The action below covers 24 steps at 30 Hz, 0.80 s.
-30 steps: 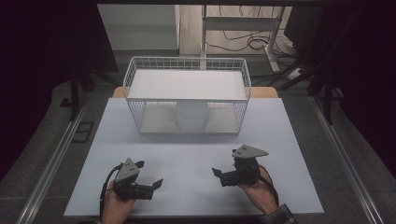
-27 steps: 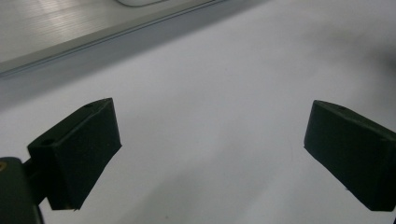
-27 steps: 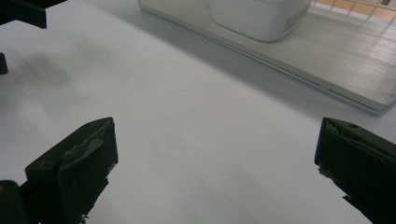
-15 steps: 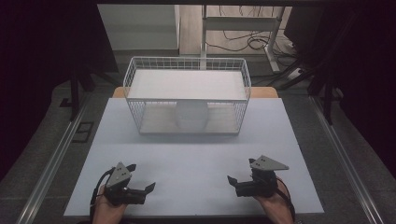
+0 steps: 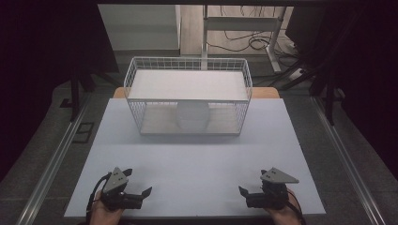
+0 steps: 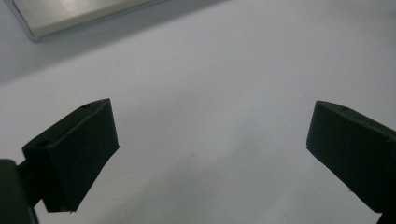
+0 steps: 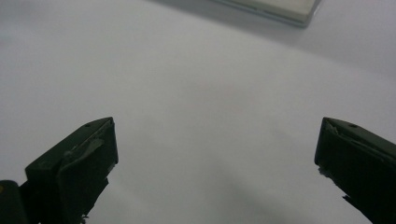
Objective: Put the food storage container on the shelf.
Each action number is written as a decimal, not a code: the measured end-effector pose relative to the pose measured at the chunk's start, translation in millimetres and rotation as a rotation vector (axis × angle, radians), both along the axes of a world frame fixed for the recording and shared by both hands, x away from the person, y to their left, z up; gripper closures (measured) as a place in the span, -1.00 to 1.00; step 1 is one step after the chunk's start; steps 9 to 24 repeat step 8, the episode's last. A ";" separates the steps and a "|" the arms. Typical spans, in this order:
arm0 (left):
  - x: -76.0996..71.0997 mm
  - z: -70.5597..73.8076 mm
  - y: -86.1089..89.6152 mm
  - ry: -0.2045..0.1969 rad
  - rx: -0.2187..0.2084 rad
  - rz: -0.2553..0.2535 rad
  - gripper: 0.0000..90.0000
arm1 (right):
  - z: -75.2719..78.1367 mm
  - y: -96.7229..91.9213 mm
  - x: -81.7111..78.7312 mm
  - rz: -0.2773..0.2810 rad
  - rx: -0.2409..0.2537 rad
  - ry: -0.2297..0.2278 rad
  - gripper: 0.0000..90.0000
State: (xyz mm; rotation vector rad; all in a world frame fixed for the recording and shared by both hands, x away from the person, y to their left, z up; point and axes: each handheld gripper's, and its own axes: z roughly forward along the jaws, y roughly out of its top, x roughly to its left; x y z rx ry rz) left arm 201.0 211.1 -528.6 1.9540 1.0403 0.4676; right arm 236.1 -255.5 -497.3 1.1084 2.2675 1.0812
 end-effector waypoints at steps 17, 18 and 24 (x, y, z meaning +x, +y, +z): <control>1.9 -2.3 0.1 0.022 0.004 0.003 -0.97 | -10.8 -0.7 0.4 0.005 -0.063 0.068 -1.00; 1.9 -2.3 0.1 0.022 0.004 0.003 -0.97 | -10.8 -0.7 0.4 0.005 -0.063 0.068 -1.00; 1.9 -2.3 0.1 0.022 0.004 0.003 -0.97 | -10.8 -0.7 0.4 0.005 -0.063 0.068 -1.00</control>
